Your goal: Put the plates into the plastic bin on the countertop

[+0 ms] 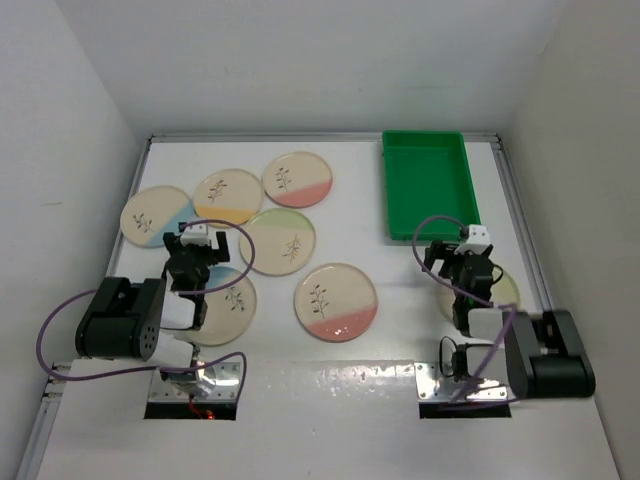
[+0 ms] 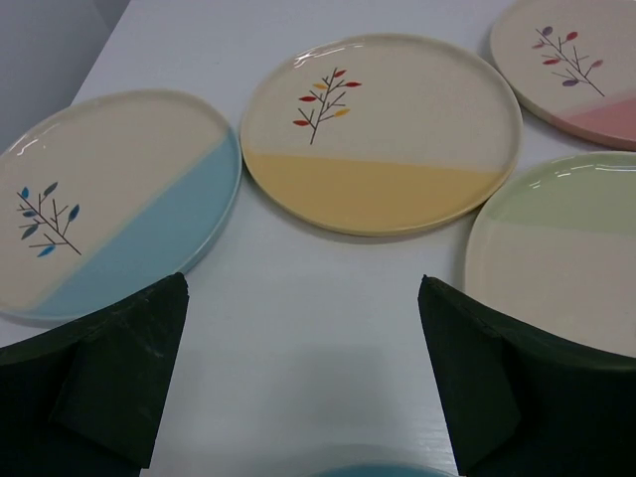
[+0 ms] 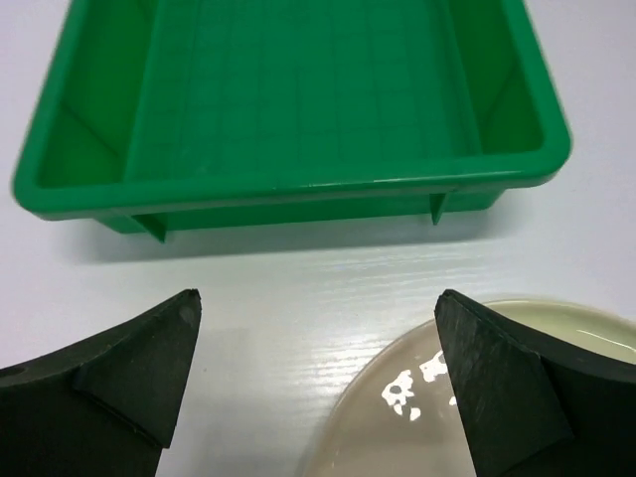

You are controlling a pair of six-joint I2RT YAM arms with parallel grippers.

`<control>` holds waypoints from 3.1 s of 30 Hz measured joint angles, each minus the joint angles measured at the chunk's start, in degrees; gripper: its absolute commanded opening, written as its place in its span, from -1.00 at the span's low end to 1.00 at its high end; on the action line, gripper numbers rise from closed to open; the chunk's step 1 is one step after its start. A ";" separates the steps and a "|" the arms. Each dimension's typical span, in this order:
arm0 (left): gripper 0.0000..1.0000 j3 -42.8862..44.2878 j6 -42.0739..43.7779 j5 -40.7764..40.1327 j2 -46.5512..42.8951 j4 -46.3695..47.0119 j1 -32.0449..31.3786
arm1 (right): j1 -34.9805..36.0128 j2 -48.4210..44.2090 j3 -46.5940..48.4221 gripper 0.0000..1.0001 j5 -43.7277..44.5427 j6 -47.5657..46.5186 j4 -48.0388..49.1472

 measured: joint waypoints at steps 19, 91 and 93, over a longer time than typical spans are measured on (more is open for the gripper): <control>0.30 97.74 30.27 19.39 10.21 -100.56 -19.15 | 7.21 -17.42 61.44 0.46 15.58 -22.23 -62.69; 0.16 112.63 20.41 33.51 33.16 -115.21 -18.12 | 8.20 12.72 55.17 -1.00 -42.45 20.04 -65.72; 0.16 113.94 19.91 31.41 32.28 -114.66 -14.53 | 3.85 14.05 58.93 -1.00 -41.16 25.86 -59.54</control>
